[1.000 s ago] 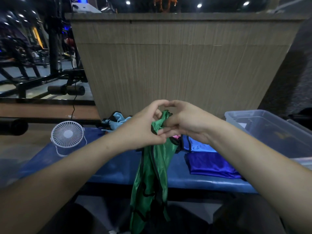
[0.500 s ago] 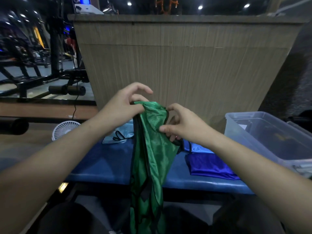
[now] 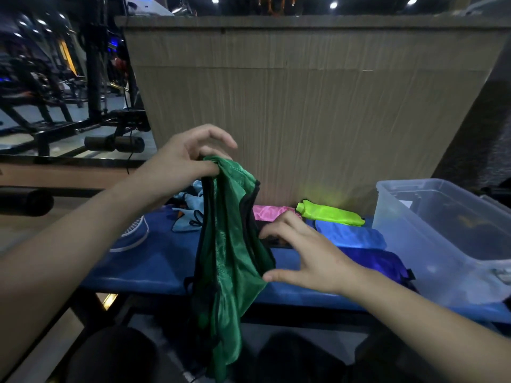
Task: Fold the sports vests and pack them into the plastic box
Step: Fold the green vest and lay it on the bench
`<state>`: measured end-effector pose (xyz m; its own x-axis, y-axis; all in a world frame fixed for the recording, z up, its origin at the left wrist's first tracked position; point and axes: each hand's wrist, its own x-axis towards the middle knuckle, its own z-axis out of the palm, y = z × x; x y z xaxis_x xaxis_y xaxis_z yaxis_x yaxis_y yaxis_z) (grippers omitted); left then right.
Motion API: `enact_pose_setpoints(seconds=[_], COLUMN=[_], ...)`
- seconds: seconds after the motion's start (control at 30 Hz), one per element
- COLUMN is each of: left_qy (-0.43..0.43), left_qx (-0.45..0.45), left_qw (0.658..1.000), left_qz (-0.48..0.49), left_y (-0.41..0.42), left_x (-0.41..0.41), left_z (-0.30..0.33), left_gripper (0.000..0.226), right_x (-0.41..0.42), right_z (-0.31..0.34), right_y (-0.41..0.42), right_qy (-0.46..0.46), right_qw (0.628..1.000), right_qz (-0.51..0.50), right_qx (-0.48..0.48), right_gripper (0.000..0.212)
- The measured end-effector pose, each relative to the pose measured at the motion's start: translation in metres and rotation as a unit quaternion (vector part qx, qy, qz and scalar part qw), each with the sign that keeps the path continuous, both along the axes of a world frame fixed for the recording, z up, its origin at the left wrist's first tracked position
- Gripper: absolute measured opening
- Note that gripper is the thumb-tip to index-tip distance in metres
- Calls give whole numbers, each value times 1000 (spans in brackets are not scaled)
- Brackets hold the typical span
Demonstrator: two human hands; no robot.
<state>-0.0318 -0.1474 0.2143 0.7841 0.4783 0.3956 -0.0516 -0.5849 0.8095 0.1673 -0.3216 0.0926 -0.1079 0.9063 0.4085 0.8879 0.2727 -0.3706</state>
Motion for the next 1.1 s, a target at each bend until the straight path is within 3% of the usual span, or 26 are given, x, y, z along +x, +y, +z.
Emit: enact_pose_setpoints(seconds=[0.13, 0.43, 0.73, 1.1], left_qy=[-1, -15, 3, 18], left_qx=[-1, -8, -10, -29], left_qw=[1000, 1000, 1000, 999], left_qz=[-5, 1, -3, -40], left_y=[-1, 0, -1, -10], left_x=[0, -2, -2, 4], left_z=[0, 1, -3, -10], left_gripper=[51, 45, 45, 45], right_x=[-10, -25, -29, -46], right_z=[-5, -10, -5, -16], right_y=[3, 13, 12, 28], right_qy=[-132, -216, -220, -239], right_qw=[991, 970, 939, 912], right_qz=[-22, -68, -72, -69], right_qx=[-4, -83, -256, -326], right_gripper=[61, 65, 42, 49])
